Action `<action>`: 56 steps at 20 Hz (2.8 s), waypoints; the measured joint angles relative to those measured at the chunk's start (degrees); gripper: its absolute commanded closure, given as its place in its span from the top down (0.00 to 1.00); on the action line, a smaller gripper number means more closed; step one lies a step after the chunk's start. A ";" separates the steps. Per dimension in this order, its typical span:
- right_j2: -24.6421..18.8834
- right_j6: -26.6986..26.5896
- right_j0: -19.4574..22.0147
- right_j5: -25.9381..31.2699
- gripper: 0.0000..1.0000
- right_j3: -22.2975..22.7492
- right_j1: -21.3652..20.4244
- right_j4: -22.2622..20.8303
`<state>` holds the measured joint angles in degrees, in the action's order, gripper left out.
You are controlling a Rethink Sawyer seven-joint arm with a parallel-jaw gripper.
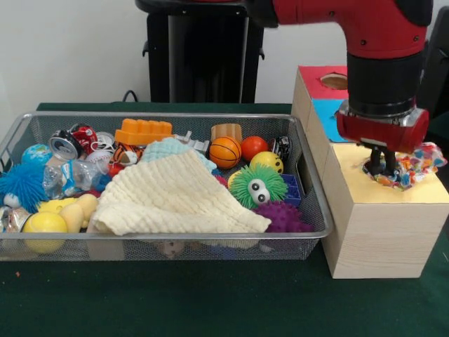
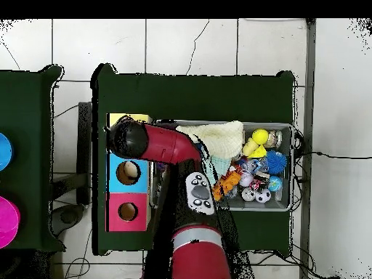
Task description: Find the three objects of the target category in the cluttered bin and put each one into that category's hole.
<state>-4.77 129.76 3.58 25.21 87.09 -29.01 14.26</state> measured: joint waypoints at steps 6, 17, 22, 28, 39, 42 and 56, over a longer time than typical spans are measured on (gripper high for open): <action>-7.47 -0.01 6.01 -5.61 0.00 2.46 2.65 -0.38; 6.16 -0.01 -8.49 -5.73 0.00 -1.96 3.74 -2.67; 17.39 0.00 -18.69 -5.61 0.00 -4.26 4.48 -2.76; 25.26 0.00 -24.16 -2.16 0.00 -4.47 3.52 -2.84; 27.70 0.00 -23.10 6.99 0.00 -4.81 0.47 -2.85; 27.71 0.00 -22.29 8.42 0.00 -5.02 -0.15 -2.71; 27.76 0.00 -18.68 13.93 0.00 -10.41 -2.61 -3.55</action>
<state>22.99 129.76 -15.11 39.13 76.68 -31.62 10.72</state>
